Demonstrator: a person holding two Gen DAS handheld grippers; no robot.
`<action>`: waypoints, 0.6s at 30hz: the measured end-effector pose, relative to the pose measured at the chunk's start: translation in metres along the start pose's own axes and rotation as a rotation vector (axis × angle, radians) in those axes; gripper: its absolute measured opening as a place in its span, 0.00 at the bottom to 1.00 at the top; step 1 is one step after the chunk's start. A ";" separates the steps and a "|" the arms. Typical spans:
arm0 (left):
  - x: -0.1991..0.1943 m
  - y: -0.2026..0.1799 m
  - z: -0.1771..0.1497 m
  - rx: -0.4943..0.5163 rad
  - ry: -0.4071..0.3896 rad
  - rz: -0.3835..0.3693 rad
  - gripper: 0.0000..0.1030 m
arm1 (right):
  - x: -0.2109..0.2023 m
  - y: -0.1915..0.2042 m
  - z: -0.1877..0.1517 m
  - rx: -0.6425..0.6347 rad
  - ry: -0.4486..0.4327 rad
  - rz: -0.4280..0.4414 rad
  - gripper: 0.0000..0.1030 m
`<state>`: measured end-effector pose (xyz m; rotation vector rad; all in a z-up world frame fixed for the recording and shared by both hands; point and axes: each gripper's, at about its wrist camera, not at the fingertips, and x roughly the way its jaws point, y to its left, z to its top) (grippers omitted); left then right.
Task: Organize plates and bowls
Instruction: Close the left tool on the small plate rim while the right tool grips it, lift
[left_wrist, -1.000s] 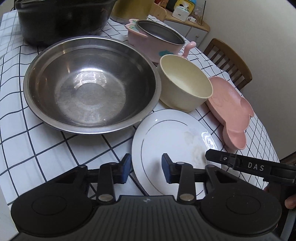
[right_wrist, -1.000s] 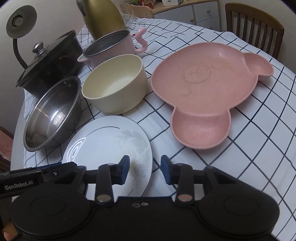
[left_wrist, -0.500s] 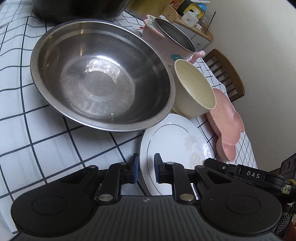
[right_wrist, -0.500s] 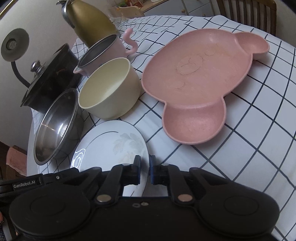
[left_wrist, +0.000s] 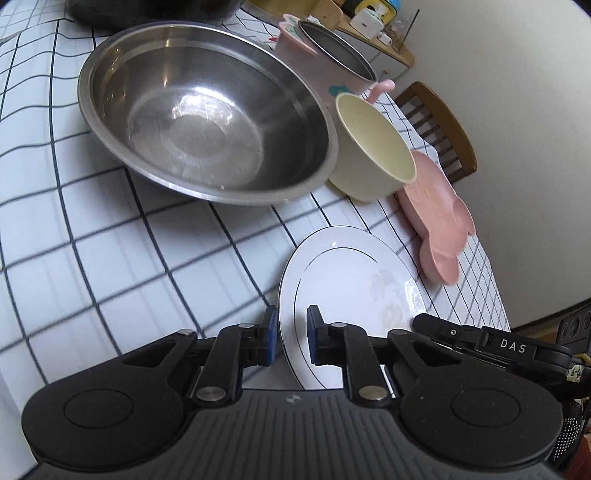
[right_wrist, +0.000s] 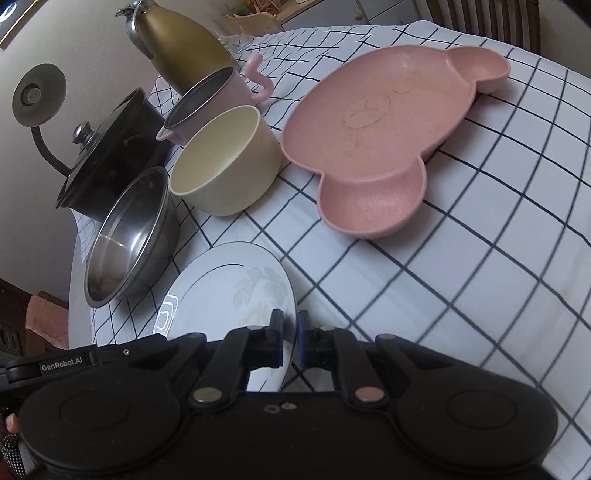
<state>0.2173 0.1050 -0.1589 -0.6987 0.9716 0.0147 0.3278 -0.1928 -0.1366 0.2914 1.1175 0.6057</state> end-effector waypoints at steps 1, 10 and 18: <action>-0.002 -0.001 -0.003 0.006 0.002 -0.003 0.15 | -0.003 -0.001 -0.003 0.004 0.000 0.001 0.07; -0.029 -0.023 -0.028 0.062 0.015 -0.035 0.15 | -0.043 -0.004 -0.032 0.036 0.000 0.001 0.07; -0.060 -0.047 -0.055 0.127 0.020 -0.068 0.15 | -0.093 -0.002 -0.066 0.072 -0.044 -0.008 0.07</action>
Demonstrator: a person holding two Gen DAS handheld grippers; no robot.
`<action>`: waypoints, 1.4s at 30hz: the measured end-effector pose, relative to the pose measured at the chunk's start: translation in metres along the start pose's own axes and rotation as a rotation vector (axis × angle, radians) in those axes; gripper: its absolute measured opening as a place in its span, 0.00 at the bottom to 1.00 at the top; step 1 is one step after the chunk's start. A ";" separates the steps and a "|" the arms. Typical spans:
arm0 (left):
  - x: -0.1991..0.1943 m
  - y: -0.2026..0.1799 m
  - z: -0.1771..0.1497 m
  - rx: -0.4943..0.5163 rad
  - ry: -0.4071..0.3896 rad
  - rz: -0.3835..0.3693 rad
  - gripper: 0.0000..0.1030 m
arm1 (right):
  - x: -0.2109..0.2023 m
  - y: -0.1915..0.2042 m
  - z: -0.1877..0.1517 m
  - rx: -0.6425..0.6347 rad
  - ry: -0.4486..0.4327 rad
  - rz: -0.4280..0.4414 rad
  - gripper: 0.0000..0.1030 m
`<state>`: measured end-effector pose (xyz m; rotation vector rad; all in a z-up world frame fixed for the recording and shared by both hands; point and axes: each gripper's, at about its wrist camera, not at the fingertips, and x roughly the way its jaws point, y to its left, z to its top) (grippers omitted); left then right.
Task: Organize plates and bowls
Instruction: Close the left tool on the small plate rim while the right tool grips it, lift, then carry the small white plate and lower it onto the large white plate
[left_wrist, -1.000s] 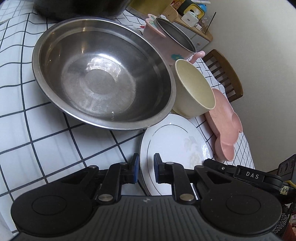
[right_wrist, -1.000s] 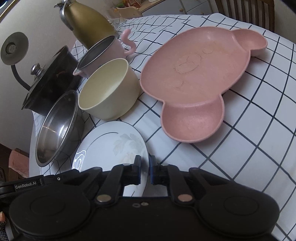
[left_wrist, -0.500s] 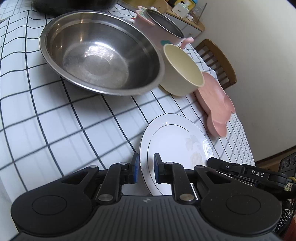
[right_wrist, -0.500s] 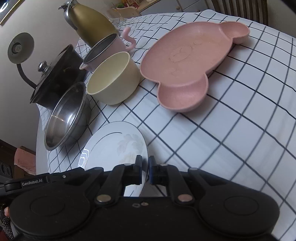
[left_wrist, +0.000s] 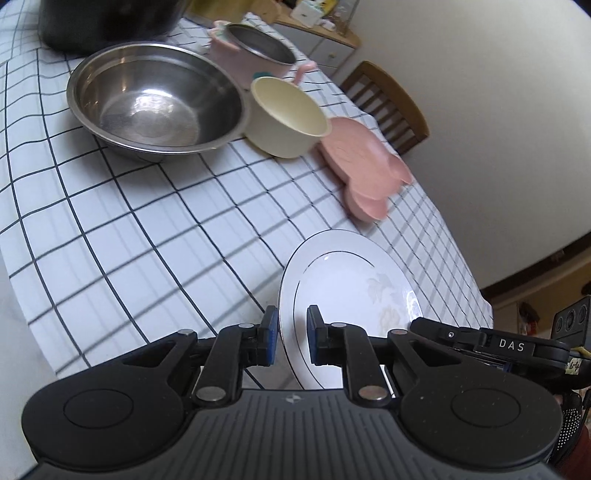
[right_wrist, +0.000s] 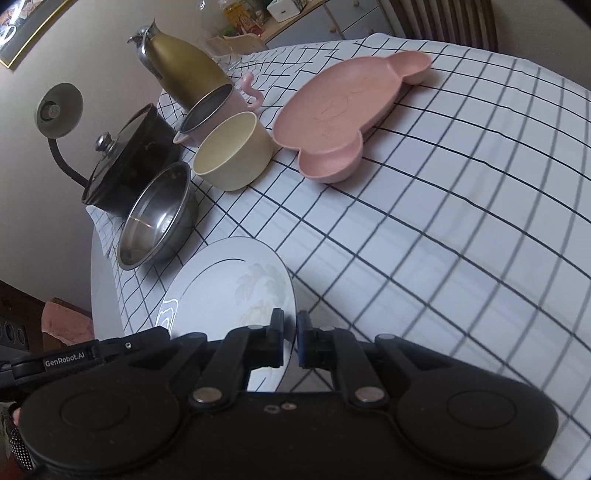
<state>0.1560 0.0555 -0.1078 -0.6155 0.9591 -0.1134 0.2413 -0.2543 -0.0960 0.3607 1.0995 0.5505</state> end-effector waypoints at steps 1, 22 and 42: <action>-0.004 -0.004 -0.003 0.006 0.001 -0.006 0.15 | -0.006 0.001 -0.005 0.004 -0.003 -0.002 0.07; -0.051 -0.070 -0.080 0.167 0.081 -0.081 0.15 | -0.123 -0.012 -0.106 0.110 -0.096 -0.061 0.07; -0.012 -0.068 -0.131 0.232 0.188 -0.001 0.15 | -0.117 -0.048 -0.173 0.185 -0.058 -0.117 0.08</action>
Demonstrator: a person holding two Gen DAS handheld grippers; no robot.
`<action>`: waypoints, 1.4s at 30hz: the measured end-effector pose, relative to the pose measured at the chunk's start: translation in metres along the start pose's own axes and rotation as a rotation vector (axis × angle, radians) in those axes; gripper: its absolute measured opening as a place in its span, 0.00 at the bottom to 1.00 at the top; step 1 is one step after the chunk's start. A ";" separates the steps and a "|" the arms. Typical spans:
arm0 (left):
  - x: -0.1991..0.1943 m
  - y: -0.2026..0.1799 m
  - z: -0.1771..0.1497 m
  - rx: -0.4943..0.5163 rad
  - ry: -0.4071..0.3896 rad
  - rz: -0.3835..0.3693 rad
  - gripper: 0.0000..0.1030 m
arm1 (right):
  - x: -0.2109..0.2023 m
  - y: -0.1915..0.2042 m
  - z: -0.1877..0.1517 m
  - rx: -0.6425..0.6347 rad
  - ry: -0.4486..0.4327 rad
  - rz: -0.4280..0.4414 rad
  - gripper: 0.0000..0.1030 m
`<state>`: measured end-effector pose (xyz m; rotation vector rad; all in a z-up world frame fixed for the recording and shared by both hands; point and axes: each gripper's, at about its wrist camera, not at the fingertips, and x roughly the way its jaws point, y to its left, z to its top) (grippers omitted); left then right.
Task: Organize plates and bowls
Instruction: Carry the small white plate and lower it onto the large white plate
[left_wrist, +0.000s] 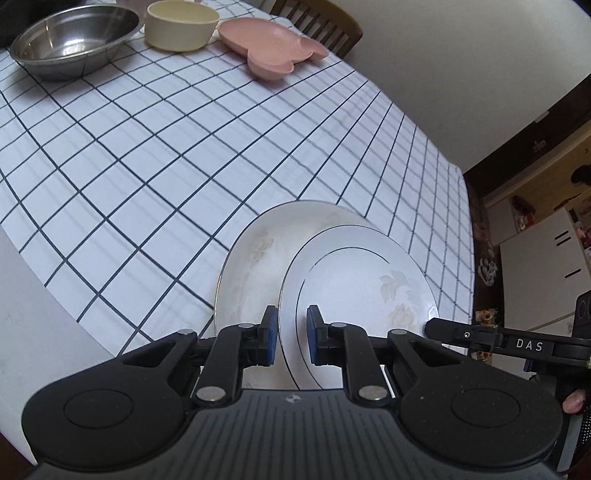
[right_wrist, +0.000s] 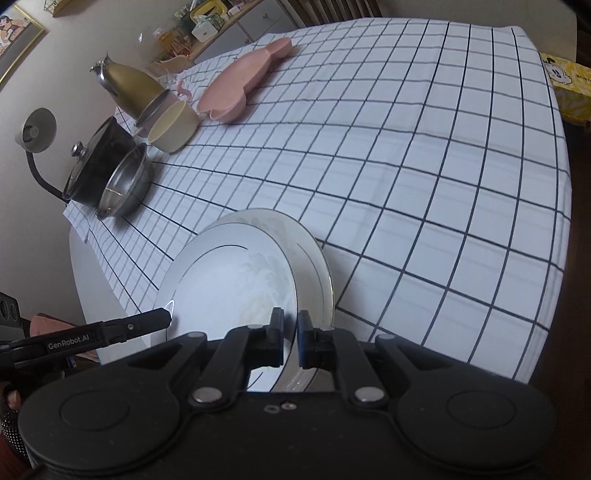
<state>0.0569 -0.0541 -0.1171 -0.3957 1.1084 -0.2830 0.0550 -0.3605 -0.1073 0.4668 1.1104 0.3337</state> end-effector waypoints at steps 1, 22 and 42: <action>0.003 0.001 0.000 -0.002 0.005 0.006 0.15 | 0.003 -0.001 -0.001 0.001 0.005 -0.001 0.08; 0.024 0.006 0.005 0.009 0.037 0.048 0.15 | 0.029 -0.010 0.006 0.012 0.039 -0.001 0.07; 0.007 0.018 0.013 0.009 0.027 0.026 0.15 | 0.031 -0.004 0.011 -0.031 0.061 -0.016 0.11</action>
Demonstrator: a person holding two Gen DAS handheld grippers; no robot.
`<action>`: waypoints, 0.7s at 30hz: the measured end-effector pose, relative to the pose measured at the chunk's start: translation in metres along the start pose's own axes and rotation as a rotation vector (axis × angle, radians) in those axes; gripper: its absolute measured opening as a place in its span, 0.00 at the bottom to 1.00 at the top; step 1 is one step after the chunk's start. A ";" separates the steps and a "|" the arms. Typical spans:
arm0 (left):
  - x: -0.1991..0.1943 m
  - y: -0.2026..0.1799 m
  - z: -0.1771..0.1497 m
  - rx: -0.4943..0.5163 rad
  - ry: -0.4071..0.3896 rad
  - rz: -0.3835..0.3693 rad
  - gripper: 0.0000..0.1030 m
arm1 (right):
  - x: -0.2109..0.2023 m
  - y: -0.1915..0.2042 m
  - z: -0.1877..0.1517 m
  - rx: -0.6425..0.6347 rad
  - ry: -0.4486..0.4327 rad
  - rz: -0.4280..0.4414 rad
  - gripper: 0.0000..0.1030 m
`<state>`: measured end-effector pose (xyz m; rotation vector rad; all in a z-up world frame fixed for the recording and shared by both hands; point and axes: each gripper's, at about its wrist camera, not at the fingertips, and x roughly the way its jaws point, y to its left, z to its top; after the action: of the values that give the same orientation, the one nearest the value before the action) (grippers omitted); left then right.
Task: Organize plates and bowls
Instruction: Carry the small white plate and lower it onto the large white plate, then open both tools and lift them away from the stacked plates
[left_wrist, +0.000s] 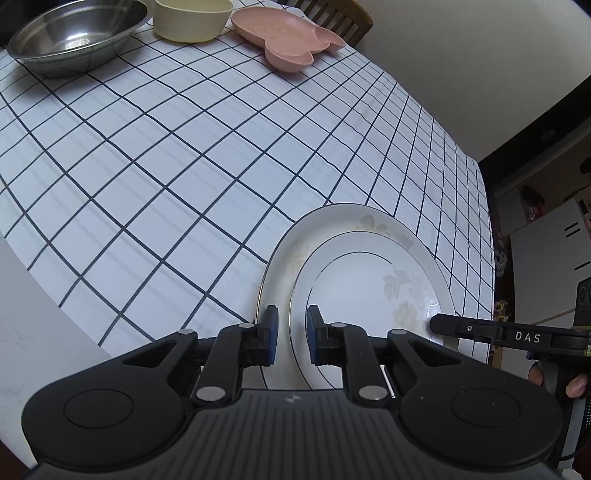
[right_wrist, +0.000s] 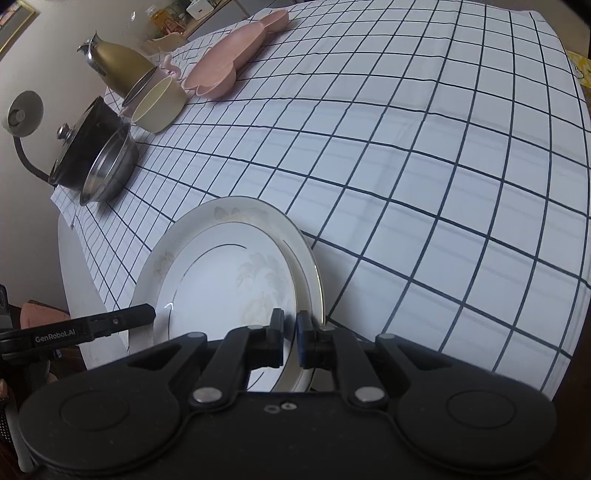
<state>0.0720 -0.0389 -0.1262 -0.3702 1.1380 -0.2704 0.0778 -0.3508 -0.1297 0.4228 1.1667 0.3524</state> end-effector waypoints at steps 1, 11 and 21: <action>-0.002 0.000 0.000 -0.001 -0.004 -0.001 0.15 | -0.001 0.002 0.000 -0.013 -0.005 -0.008 0.12; -0.041 -0.021 -0.001 0.086 -0.119 0.030 0.15 | -0.028 0.035 0.001 -0.163 -0.070 -0.018 0.31; -0.076 -0.030 0.009 0.138 -0.236 0.100 0.15 | -0.053 0.100 0.014 -0.332 -0.176 0.016 0.50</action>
<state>0.0489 -0.0350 -0.0469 -0.2155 0.8977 -0.2103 0.0677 -0.2910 -0.0329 0.1685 0.9127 0.5038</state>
